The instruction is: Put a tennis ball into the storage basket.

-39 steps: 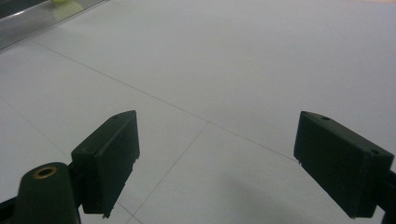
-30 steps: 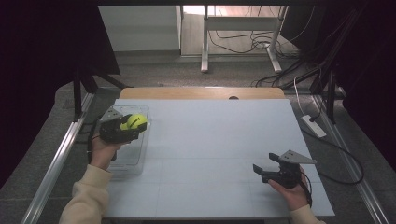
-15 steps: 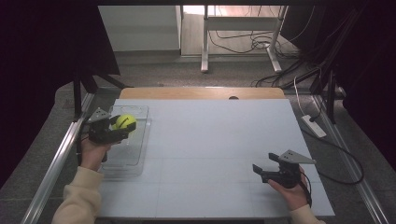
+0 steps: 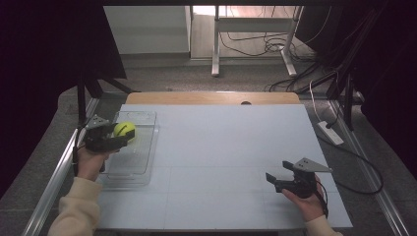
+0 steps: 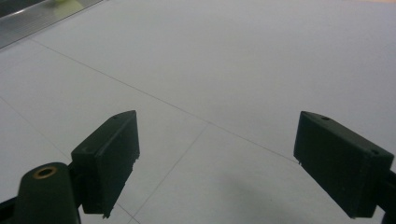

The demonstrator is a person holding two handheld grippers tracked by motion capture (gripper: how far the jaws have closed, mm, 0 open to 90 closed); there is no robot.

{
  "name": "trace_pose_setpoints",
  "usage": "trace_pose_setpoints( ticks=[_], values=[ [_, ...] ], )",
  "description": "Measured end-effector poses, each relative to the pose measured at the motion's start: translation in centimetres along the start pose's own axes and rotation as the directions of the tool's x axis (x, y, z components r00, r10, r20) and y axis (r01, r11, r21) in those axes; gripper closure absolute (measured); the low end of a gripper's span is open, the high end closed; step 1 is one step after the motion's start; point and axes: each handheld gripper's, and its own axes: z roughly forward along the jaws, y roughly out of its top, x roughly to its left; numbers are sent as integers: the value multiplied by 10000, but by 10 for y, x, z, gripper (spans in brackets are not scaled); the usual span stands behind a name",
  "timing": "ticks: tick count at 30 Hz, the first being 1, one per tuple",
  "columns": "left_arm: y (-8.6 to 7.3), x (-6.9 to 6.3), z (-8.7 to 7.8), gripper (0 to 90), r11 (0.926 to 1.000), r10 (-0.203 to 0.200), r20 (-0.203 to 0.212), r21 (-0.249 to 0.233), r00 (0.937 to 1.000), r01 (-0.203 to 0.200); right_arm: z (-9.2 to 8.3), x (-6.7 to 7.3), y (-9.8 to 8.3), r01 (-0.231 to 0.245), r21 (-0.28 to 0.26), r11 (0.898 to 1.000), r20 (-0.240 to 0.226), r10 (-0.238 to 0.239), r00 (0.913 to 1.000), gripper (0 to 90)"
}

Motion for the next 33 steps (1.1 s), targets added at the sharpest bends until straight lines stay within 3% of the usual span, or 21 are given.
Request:
trace_pose_setpoints(
  ticks=[5, 12, 22, 28, 33],
  values=[
    [0, 4, -1, 266, 9999, -24, -117, 102, 9999, 25, 0, 0, 0, -1, 15, 10000, -11, 1, 10000, 144],
    [-1, 8, 4, 265, 9978, 56, -395, 669, 9992, -29, 0, 0, 0, 16, 56, 10000, 0, -16, 10000, 144],
    [0, 14, 8, 264, 9931, 115, -463, 1170, 9989, -60, 1, 1, 0, -15, 58, 10000, 1, 15, 10000, 146],
    [2, 16, 14, 264, 9869, 126, -513, 1615, 9986, -41, 1, 1, 0, -12, 76, 10000, 18, 12, 10000, 147],
    [2, 19, 20, 263, 9766, 210, -686, 2149, 9974, -58, 1, 0, 0, -11, 66, 10000, 25, 10, 10000, 147]
  ],
)
